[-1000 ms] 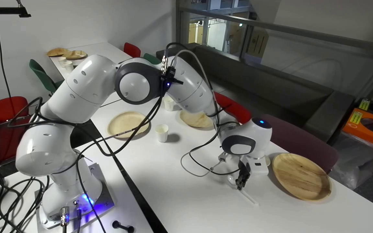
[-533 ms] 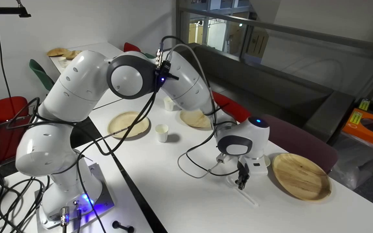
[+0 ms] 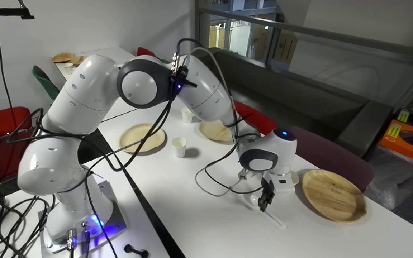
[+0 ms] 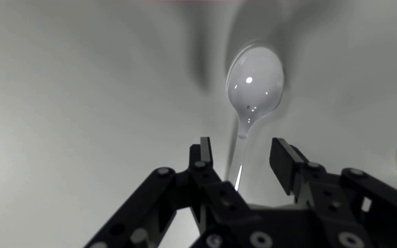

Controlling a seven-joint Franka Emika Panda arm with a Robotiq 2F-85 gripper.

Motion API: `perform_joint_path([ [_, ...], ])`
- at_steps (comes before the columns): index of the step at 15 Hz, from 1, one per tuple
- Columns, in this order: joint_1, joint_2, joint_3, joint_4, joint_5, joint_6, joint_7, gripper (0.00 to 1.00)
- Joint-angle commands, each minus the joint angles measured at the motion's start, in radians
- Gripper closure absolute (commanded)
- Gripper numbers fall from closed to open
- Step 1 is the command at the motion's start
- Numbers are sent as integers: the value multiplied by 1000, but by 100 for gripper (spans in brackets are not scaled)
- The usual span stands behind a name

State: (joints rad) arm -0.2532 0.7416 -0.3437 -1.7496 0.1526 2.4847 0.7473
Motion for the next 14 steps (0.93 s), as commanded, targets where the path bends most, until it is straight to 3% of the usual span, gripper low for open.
perform_joint_path([
  [1,27,-20,-18,-26,-19,10,3,51],
  [14,41,17,-24,0,-22,2,12,51],
])
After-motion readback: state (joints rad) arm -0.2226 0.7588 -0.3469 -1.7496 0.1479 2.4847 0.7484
